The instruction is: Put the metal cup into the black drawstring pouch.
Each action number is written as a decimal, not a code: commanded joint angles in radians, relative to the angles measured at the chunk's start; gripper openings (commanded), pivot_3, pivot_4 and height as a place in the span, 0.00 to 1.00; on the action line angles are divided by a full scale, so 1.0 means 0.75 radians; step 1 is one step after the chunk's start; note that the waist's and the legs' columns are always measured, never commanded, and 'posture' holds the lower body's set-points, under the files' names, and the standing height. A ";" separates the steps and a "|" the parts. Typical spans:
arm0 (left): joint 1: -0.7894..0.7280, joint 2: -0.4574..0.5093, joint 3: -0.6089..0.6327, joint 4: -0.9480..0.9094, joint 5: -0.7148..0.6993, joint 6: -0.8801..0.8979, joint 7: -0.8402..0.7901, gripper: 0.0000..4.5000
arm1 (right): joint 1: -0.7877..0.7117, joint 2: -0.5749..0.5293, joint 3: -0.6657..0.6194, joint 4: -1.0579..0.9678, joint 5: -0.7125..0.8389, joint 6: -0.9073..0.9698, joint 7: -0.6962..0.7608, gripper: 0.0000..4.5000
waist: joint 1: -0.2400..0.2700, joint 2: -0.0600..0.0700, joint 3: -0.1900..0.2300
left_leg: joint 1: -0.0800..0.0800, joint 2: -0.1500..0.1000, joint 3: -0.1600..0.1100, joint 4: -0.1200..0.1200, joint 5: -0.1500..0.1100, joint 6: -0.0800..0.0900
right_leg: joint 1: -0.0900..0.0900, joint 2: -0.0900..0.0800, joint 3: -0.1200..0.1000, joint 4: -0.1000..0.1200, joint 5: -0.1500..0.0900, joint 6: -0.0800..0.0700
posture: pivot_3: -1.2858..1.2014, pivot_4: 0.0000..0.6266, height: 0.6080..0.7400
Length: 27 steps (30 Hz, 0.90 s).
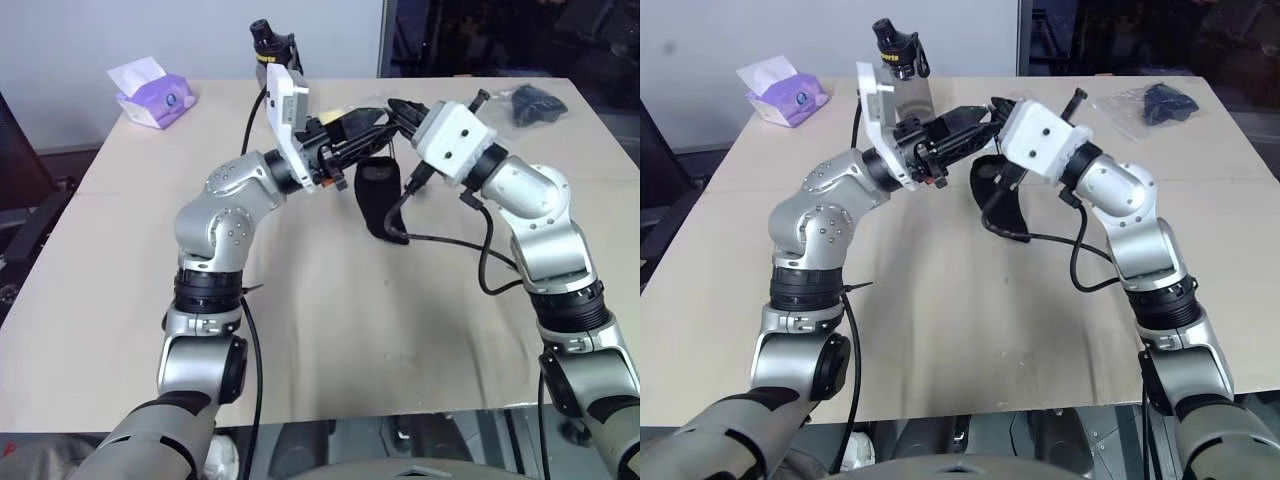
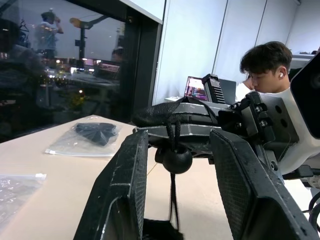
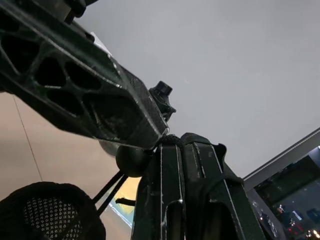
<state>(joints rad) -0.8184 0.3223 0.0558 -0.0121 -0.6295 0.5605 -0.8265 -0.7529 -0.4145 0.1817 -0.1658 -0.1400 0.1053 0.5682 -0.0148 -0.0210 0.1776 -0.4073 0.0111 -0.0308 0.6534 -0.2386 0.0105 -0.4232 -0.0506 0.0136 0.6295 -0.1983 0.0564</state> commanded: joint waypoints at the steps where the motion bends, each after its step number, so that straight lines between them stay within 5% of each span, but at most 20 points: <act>1: -0.005 0.000 -0.020 -0.063 -0.011 0.007 -0.006 0.44 | -0.012 0.010 0.001 -0.033 0.007 -0.022 0.000 0.00 | 0.000 0.000 0.000 | 0.000 0.000 0.000 0.000 0.000 0.000 | 0.000 0.000 0.000 0.000 0.000 0.000 | 0.52 0.24 1.00; 27: 0.012 0.003 0.008 -0.039 0.019 -0.039 0.053 0.44 | -0.040 0.056 -0.024 -0.021 0.052 -0.063 -0.050 0.00 | 0.000 0.000 0.000 | 0.001 0.000 0.000 0.000 0.000 0.000 | 0.000 0.000 0.001 0.002 0.000 0.000 | 0.52 0.24 1.00</act>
<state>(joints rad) -0.7816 0.3237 0.0479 -0.0278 -0.6124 0.5551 -0.7889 -0.7738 -0.3740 0.1698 -0.1384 -0.1129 0.0765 0.5234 -0.0147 -0.0210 0.1776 -0.4062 0.0111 -0.0305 0.6536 -0.2386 0.0104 -0.4232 -0.0505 0.0142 0.6315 -0.1983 0.0564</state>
